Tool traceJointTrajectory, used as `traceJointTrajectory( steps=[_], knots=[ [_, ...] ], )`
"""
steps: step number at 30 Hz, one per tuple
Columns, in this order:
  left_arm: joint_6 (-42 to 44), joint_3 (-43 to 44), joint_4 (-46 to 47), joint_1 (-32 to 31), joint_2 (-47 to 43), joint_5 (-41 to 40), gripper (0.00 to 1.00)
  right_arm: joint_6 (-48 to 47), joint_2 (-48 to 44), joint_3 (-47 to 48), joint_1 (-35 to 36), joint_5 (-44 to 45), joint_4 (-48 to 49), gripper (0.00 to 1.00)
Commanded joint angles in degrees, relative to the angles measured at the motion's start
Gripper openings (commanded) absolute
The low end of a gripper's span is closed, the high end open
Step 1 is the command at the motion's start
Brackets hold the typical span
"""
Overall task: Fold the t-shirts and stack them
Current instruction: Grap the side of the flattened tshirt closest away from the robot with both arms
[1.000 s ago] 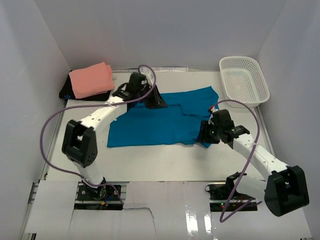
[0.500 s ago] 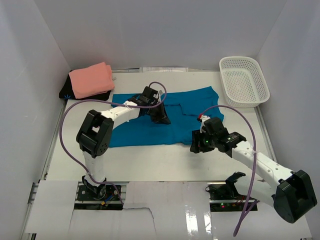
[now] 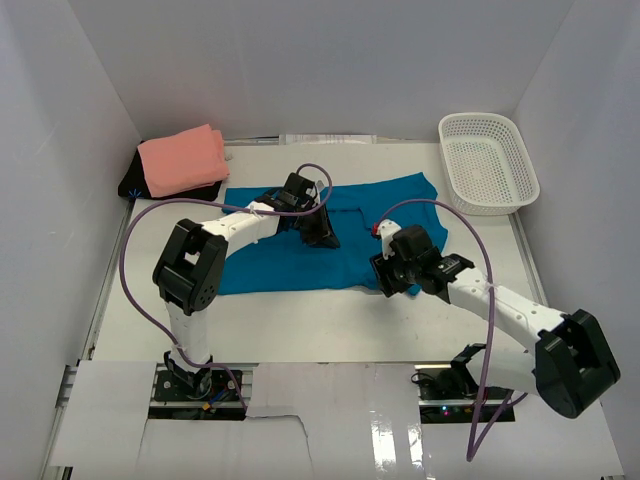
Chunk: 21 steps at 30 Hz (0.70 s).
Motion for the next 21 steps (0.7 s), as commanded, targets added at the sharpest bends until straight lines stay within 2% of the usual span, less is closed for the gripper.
traceJointTrajectory(
  steps=[1,10,21],
  knots=[
    [0.78,1.01,0.78,-0.12,-2.09,0.33,0.27,-3.52,3.30,3.51,0.36,-0.03,1.39,0.50],
    [1.31,1.10,-0.10,-0.03,-2.44,-0.02,0.27,-3.17,8.23,6.06,0.36,-2.32,1.21,0.46],
    [1.40,2.16,-1.16,0.06,-2.09,-0.28,0.27,-3.08,12.62,7.47,0.36,-2.76,-0.46,0.45]
  ],
)
